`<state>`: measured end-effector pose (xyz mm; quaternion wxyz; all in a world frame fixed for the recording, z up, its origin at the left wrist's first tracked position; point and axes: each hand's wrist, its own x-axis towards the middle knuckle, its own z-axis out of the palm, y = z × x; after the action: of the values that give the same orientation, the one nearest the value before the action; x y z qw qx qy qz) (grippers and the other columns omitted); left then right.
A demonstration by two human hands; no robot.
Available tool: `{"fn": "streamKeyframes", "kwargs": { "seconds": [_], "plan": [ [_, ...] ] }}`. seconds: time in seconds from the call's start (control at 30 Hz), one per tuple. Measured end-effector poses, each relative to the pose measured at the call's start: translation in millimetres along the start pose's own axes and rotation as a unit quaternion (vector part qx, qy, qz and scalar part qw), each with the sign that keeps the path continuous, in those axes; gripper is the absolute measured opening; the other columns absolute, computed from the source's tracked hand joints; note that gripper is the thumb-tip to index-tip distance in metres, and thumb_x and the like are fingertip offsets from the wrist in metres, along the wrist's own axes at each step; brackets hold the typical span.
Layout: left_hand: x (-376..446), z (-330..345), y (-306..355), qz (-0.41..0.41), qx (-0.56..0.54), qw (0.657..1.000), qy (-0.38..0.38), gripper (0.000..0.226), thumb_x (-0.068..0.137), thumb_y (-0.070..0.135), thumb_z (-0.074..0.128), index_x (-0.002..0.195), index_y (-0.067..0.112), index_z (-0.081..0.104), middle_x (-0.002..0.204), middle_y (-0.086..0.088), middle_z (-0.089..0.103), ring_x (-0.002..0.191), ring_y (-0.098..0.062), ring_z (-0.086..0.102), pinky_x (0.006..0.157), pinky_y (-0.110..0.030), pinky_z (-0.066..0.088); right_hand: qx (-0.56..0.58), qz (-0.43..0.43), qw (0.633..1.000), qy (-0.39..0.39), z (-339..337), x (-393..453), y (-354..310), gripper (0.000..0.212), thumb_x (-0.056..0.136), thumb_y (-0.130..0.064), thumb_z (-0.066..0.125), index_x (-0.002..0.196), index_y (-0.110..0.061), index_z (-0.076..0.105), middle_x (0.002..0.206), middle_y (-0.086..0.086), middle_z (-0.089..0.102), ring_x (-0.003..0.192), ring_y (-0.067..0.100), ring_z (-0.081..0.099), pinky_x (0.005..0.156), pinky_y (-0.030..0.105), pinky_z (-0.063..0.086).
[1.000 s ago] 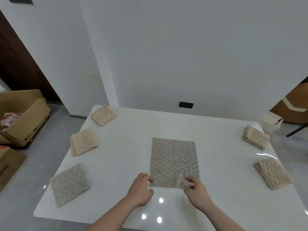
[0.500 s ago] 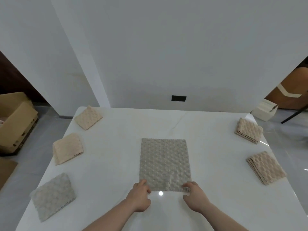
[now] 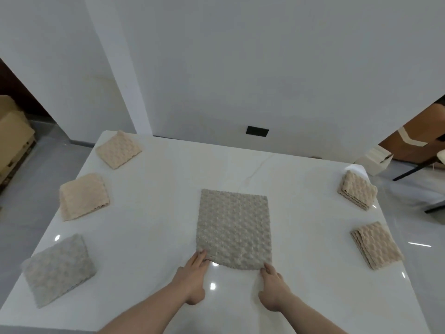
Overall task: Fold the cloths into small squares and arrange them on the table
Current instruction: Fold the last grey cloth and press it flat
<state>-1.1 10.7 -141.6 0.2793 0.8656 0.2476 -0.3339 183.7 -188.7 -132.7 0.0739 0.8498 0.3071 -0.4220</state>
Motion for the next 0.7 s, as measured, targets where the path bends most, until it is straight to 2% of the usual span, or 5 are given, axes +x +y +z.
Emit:
{"fn": "streamKeyframes", "kwargs": {
  "seconds": [0.13, 0.27, 0.37, 0.47, 0.7],
  "plan": [
    [-1, -5, -3, 0.005, -0.051, 0.997, 0.055, 0.068, 0.088, 0.023, 0.049, 0.154, 0.018, 0.031, 0.165, 0.003, 0.02, 0.15, -0.024, 0.024, 0.116, -0.038, 0.033, 0.005, -0.015, 1.0, 0.024, -4, -4, 1, 0.066, 0.087, -0.021, 0.049, 0.152, -0.014, 0.037, 0.163, 0.001, 0.023, 0.147, 0.029, 0.031, 0.119, 0.038, 0.033],
    [-12, -18, -3, 0.009, -0.134, 0.97, 0.203, 0.038, 0.087, 0.023, 0.055, 0.125, 0.027, 0.062, 0.126, 0.011, 0.061, 0.12, -0.016, 0.054, 0.097, -0.028, 0.044, 0.081, -0.02, 0.987, 0.14, -19, -15, 2, 0.048, 0.09, -0.018, 0.06, 0.138, -0.014, 0.059, 0.141, -0.001, 0.056, 0.13, 0.017, 0.055, 0.107, 0.022, 0.038],
    [-25, -36, 2, 0.015, -0.212, 0.933, 0.29, 0.023, 0.087, 0.022, 0.062, 0.106, 0.034, 0.066, 0.11, 0.018, 0.067, 0.105, -0.009, 0.061, 0.089, -0.026, 0.049, 0.172, -0.032, 0.956, 0.236, -37, -28, 5, 0.025, 0.09, -0.015, 0.066, 0.112, -0.025, 0.072, 0.115, -0.009, 0.07, 0.111, 0.011, 0.065, 0.096, 0.023, 0.048],
    [-44, -62, 13, 0.032, -0.248, 0.911, 0.328, 0.019, 0.086, 0.021, 0.064, 0.09, 0.039, 0.058, 0.094, 0.021, 0.064, 0.086, -0.004, 0.061, 0.073, -0.023, 0.048, 0.246, -0.061, 0.917, 0.308, -61, -46, 6, 0.02, 0.089, -0.016, 0.069, 0.086, -0.036, 0.067, 0.087, -0.014, 0.071, 0.086, 0.004, 0.066, 0.076, 0.025, 0.052],
    [-93, -115, 42, 0.062, -0.296, 0.871, 0.388, 0.021, 0.085, 0.03, 0.072, 0.099, 0.037, 0.058, 0.08, 0.012, 0.067, 0.073, -0.007, 0.063, 0.071, -0.033, 0.053, 0.366, -0.123, 0.833, 0.397, -106, -92, 10, 0.018, 0.094, -0.013, 0.065, 0.097, -0.03, 0.072, 0.092, -0.013, 0.072, 0.087, 0.002, 0.063, 0.07, 0.018, 0.049]
  ]
}}
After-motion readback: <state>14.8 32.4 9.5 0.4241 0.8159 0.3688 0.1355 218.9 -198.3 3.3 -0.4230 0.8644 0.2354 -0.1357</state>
